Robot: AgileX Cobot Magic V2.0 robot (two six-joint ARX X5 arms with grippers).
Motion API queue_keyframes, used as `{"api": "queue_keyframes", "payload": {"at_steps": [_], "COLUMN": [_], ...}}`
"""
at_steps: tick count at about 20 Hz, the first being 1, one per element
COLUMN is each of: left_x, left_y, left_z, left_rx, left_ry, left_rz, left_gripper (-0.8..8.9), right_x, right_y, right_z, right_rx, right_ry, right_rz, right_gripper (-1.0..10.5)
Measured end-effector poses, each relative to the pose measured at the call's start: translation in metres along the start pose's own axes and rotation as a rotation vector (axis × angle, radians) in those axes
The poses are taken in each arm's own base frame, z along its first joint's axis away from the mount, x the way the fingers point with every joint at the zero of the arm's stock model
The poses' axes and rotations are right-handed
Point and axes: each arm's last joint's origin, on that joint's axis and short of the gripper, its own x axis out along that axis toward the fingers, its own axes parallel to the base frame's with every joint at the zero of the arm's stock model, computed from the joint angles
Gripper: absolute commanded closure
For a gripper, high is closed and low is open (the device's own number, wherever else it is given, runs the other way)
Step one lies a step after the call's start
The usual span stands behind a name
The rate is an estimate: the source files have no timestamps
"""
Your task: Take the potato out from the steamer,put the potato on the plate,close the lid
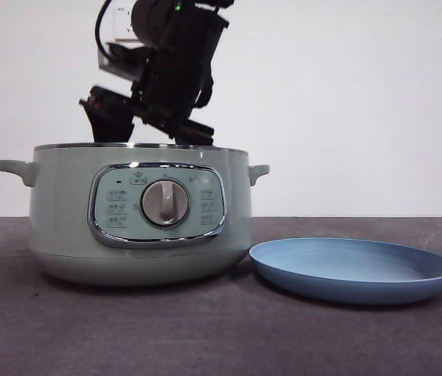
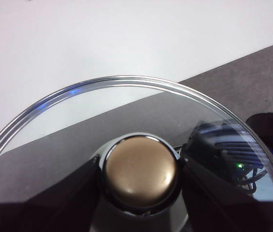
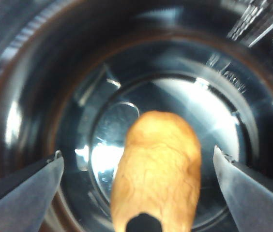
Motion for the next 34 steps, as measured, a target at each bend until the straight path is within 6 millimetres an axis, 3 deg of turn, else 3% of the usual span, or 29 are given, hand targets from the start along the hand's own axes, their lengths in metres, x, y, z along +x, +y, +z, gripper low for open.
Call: {"api": "queue_keyframes", "payload": {"at_steps": [2,7,9,11,13,15,18,21,23,25,28,31,34], "left_x": [0.000,0.006,0.015,0.028,0.042,0.056,0.073,0.085,0.095,0.109,0.131,0.157,0.174], "left_y": [0.000,-0.001,-0.003,-0.005,-0.007,-0.009,-0.013,-0.016,-0.020,-0.023,-0.028,-0.034,-0.037], "left_z": [0.000,0.001,0.002,0.004,0.005,0.006,0.009,0.018,0.022,0.023,0.023,0.019,0.015], "left_rx": [0.001,0.003,0.006,0.011,0.019,0.032,0.037,0.023,0.019,0.019,0.019,0.020,0.021], "left_ry": [0.000,0.012,0.033,0.060,0.090,0.119,0.126,0.049,0.019,0.020,0.044,0.098,0.135], "left_rz": [0.000,-0.002,-0.004,-0.007,-0.010,-0.014,-0.033,-0.124,-0.187,-0.230,-0.273,-0.294,-0.298], "left_gripper": [8.22,8.22,8.22,8.22,8.22,8.22,8.22,8.22,8.22,8.22,8.22,8.22,8.22], "right_x": [0.002,-0.001,-0.011,-0.046,-0.103,-0.167,-0.257,-0.313,-0.334,-0.337,-0.328,-0.303,-0.265], "right_y": [-0.001,-0.007,-0.009,-0.008,-0.007,-0.009,-0.014,-0.021,-0.026,-0.037,-0.057,-0.066,-0.077], "right_z": [0.000,-0.004,-0.005,-0.003,-0.006,-0.018,-0.050,-0.086,-0.108,-0.125,-0.133,-0.135,-0.140], "right_rx": [-0.003,-0.001,0.002,-0.004,-0.005,0.014,0.064,0.137,0.219,0.321,0.417,0.439,0.461], "right_ry": [0.006,0.043,0.040,-0.011,-0.102,-0.206,-0.358,-0.432,-0.423,-0.350,-0.321,-0.266,-0.183], "right_rz": [-0.031,-0.094,-0.098,-0.113,-0.141,-0.183,-0.270,-0.352,-0.388,-0.398,-0.369,-0.245,-0.203], "right_gripper": [9.7,9.5,9.5,9.5,9.5,9.5,9.5,9.5,9.5,9.5,9.6,9.6,9.6]}}
